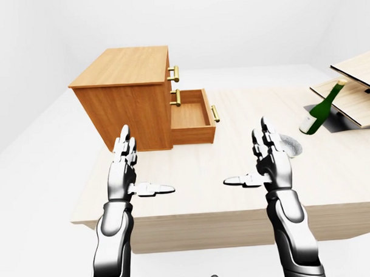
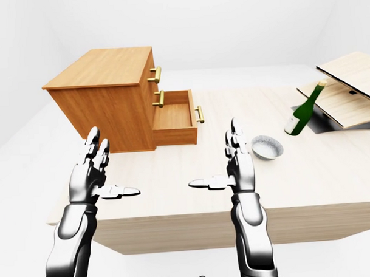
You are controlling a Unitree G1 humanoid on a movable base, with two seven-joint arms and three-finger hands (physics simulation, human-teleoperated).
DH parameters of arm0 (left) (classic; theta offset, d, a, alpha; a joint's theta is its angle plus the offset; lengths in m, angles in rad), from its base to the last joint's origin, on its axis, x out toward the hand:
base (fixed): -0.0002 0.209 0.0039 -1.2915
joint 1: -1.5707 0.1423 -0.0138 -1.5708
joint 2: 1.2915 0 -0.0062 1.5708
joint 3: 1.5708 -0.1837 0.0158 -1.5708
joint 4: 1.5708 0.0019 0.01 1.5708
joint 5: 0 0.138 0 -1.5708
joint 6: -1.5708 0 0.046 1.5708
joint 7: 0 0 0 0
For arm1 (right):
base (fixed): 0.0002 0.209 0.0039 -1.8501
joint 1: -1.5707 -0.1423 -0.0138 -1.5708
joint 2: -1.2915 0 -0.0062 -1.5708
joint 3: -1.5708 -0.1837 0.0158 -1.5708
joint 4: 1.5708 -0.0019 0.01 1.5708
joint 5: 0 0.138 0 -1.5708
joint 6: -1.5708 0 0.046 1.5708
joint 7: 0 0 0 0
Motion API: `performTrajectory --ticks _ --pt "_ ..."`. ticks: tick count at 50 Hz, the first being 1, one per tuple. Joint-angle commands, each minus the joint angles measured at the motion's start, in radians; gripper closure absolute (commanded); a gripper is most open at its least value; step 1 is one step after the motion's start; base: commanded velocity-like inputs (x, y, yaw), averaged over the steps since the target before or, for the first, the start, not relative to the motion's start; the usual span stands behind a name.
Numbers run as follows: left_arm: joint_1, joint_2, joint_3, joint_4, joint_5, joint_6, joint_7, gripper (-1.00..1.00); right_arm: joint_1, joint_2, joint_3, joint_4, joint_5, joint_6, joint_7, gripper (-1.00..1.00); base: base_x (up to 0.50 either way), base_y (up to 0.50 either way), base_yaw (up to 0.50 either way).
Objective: Put the bowl on top of the cabinet.
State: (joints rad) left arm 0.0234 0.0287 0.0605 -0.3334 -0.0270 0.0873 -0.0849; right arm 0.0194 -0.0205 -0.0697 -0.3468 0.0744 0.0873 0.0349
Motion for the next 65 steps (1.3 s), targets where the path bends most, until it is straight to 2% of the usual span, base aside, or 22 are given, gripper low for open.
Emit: performTrajectory --ticks 1,35,52,60,65 --pt "-0.006 -0.001 -0.001 0.003 -0.001 0.0 0.0 -1.0 -0.006 -0.003 -0.007 -0.002 0.011 0.0 -0.003 -1.0 0.5 0.0 0.0" --pt "-0.008 0.002 0.01 -0.02 -0.012 0.0 -0.001 -1.0 -0.003 -0.003 0.002 0.018 -0.006 0.0 0.001 -1.0 0.5 0.0 0.0" --pt "-0.012 0.003 0.011 -0.011 -0.012 0.0 -0.001 -1.0 0.005 0.0 0.011 0.019 -0.018 0.0 0.007 -1.0 0.02 0.0 0.0" --pt "-0.018 0.005 0.018 -0.013 -0.015 0.0 -0.001 -1.0 0.0 0.0 0.013 0.037 -0.036 0.0 0.001 -1.0 0.45 0.0 0.0" --pt "-0.019 0.006 0.019 -0.012 -0.017 0.0 0.0 -1.0 0.005 0.0 0.016 0.034 -0.04 0.0 0.005 -1.0 0.0 0.0 0.0"
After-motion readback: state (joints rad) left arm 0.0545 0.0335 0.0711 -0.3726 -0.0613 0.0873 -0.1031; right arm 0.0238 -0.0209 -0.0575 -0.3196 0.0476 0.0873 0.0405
